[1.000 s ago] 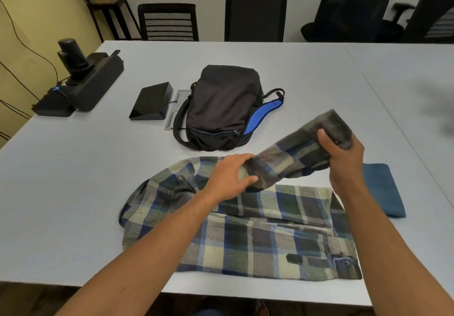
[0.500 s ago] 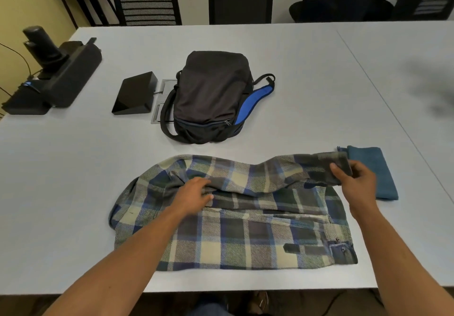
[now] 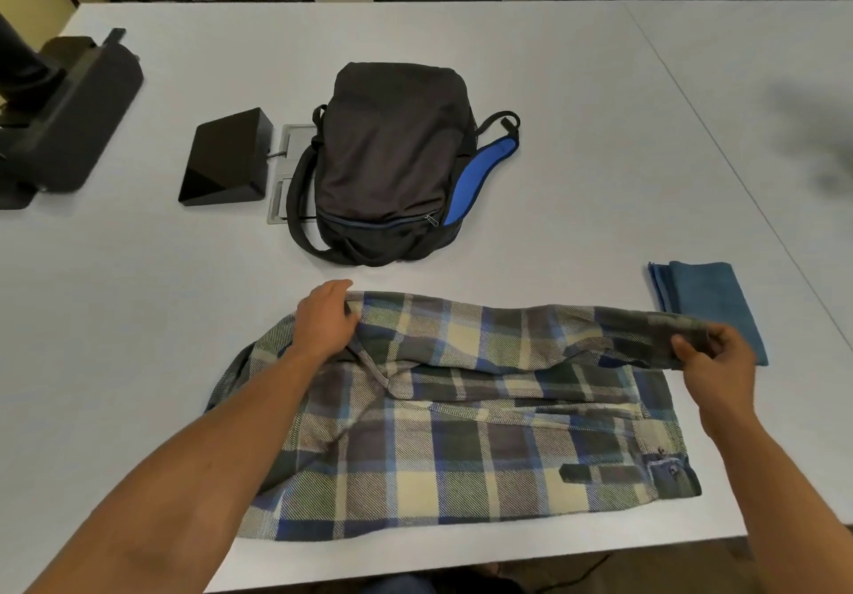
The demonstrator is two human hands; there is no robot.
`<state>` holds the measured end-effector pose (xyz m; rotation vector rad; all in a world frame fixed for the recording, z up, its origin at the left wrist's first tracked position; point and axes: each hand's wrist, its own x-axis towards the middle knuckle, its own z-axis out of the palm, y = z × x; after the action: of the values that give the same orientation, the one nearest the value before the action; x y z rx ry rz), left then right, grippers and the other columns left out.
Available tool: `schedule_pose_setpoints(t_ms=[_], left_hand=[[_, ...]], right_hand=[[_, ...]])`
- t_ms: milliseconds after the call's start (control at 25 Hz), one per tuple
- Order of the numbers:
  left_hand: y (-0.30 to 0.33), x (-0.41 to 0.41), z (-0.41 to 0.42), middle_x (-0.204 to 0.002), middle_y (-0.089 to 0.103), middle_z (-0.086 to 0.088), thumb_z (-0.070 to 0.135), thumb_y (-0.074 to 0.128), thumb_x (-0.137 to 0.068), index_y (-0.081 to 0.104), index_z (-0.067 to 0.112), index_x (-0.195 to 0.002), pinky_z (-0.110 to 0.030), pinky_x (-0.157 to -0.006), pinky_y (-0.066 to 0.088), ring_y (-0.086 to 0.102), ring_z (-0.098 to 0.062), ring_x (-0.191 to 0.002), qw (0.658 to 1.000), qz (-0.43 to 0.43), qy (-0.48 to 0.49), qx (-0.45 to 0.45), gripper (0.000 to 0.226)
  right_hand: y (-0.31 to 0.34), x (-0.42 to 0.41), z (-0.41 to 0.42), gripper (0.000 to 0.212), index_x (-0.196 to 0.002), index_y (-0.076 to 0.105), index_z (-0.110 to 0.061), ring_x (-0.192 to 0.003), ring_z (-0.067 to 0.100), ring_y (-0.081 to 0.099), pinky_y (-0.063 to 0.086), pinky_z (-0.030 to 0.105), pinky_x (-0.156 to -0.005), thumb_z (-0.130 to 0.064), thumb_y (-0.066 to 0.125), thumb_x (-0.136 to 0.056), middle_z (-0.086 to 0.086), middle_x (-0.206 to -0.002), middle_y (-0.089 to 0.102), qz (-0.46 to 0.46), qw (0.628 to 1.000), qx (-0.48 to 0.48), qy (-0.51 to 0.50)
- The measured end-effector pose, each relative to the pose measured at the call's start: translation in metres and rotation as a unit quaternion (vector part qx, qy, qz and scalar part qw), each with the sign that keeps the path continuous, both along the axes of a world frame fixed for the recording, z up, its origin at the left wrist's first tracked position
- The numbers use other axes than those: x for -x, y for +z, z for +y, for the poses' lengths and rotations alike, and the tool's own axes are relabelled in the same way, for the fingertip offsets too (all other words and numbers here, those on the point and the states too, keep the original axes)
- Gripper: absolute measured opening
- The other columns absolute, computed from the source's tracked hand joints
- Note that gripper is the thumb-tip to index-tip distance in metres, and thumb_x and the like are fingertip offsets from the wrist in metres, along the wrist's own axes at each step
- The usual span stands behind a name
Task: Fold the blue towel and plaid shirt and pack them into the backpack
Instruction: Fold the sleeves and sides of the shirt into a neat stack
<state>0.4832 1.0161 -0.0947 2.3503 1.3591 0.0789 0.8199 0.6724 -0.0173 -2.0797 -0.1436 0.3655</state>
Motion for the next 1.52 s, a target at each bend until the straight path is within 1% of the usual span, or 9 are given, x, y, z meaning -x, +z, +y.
schedule_pose_setpoints(t_ms=[200,400,520,640,800,1040,1280,1400,1520], left_hand=[[-0.02,0.002,0.029,-0.139,0.054,-0.01,0.032,0.061,-0.094,0.035,0.023,-0.148,-0.048,-0.108,0.035,0.049,-0.032,-0.127,0.991,0.083,-0.023,0.1,0.06],[-0.013,0.01,0.036,-0.113,0.063,-0.005,0.022,0.052,-0.098,0.065,0.024,-0.113,-0.039,-0.085,0.042,0.056,-0.026,-0.103,0.994,0.111,-0.011,-0.014,0.02],[0.007,0.019,0.037,-0.108,0.057,-0.009,0.018,0.047,-0.1,0.063,0.013,-0.107,-0.035,-0.074,0.041,0.056,-0.026,-0.089,0.998,0.006,0.057,-0.033,0.018],[0.029,0.032,0.04,-0.118,0.052,-0.009,0.017,0.045,-0.102,0.059,0.011,-0.108,-0.037,-0.075,0.048,0.058,-0.028,-0.089,0.982,-0.111,0.153,-0.024,0.016],[0.049,0.05,0.045,-0.112,0.061,-0.011,0.015,0.045,-0.103,0.052,0.014,-0.111,-0.035,-0.073,0.06,0.071,-0.02,-0.076,0.91,-0.29,0.274,0.109,0.011],[0.051,0.069,0.032,-0.119,0.055,-0.008,0.012,0.042,-0.104,0.049,0.012,-0.107,-0.032,-0.089,0.056,0.068,-0.015,-0.094,0.874,-0.359,0.297,0.137,0.007],[0.038,0.081,0.022,-0.113,0.058,-0.005,0.014,0.049,-0.101,0.054,0.013,-0.11,-0.029,-0.084,0.049,0.057,-0.022,-0.102,0.932,-0.251,0.237,0.107,0.011],[0.026,0.092,0.019,-0.109,0.059,-0.006,0.003,0.056,-0.092,0.055,0.015,-0.105,-0.031,-0.078,0.051,0.059,-0.022,-0.095,0.96,-0.208,0.166,0.089,0.018],[0.018,0.1,0.017,-0.117,0.054,-0.009,-0.004,0.06,-0.087,0.056,0.011,-0.111,-0.028,-0.085,0.046,0.056,-0.023,-0.099,0.981,-0.165,0.096,0.045,0.029]], right_hand=[[0.006,0.009,0.013,0.028,-0.123,0.053,-0.012,-0.113,0.029,0.056,0.047,0.045,-0.1,-0.006,0.059,-0.096,0.015,-0.125,0.06,-0.02,0.999,0.025,-0.03],[0.019,0.011,0.031,0.022,-0.112,0.057,-0.019,-0.111,0.025,0.056,0.047,0.037,-0.095,-0.004,0.059,-0.096,0.013,-0.125,0.058,-0.057,0.997,-0.031,-0.044],[0.029,0.01,0.04,0.034,-0.096,0.052,-0.04,-0.112,0.019,0.056,0.048,0.041,-0.101,-0.006,0.058,-0.096,0.004,-0.12,0.058,-0.062,0.995,-0.055,-0.049],[0.041,0.009,0.05,0.035,-0.091,0.048,-0.044,-0.112,0.016,0.057,0.048,0.039,-0.101,-0.011,0.06,-0.096,0.0,-0.123,0.059,-0.072,0.993,-0.075,-0.063],[0.051,0.007,0.061,0.031,-0.091,0.047,-0.046,-0.11,0.014,0.058,0.047,0.033,-0.099,-0.019,0.062,-0.095,-0.007,-0.118,0.059,-0.087,0.99,-0.099,-0.048],[0.065,0.004,0.072,0.028,-0.099,0.048,-0.041,-0.103,0.0,0.059,0.047,0.012,-0.085,-0.017,0.06,-0.095,-0.01,-0.114,0.059,-0.107,0.984,-0.142,-0.025],[0.059,0.0,0.065,0.028,-0.098,0.052,-0.038,-0.112,0.013,0.06,0.049,0.017,-0.092,-0.012,0.062,-0.094,0.0,-0.119,0.061,-0.118,0.985,-0.128,-0.006],[0.048,0.006,0.062,0.024,-0.118,0.055,-0.018,-0.111,0.015,0.057,0.047,0.026,-0.098,-0.011,0.061,-0.096,0.0,-0.119,0.059,-0.092,0.99,-0.104,-0.009],[0.041,0.016,0.065,0.03,-0.126,0.053,-0.008,-0.109,0.016,0.055,0.045,0.028,-0.097,-0.01,0.059,-0.097,0.005,-0.121,0.06,-0.083,0.994,-0.077,-0.012]])
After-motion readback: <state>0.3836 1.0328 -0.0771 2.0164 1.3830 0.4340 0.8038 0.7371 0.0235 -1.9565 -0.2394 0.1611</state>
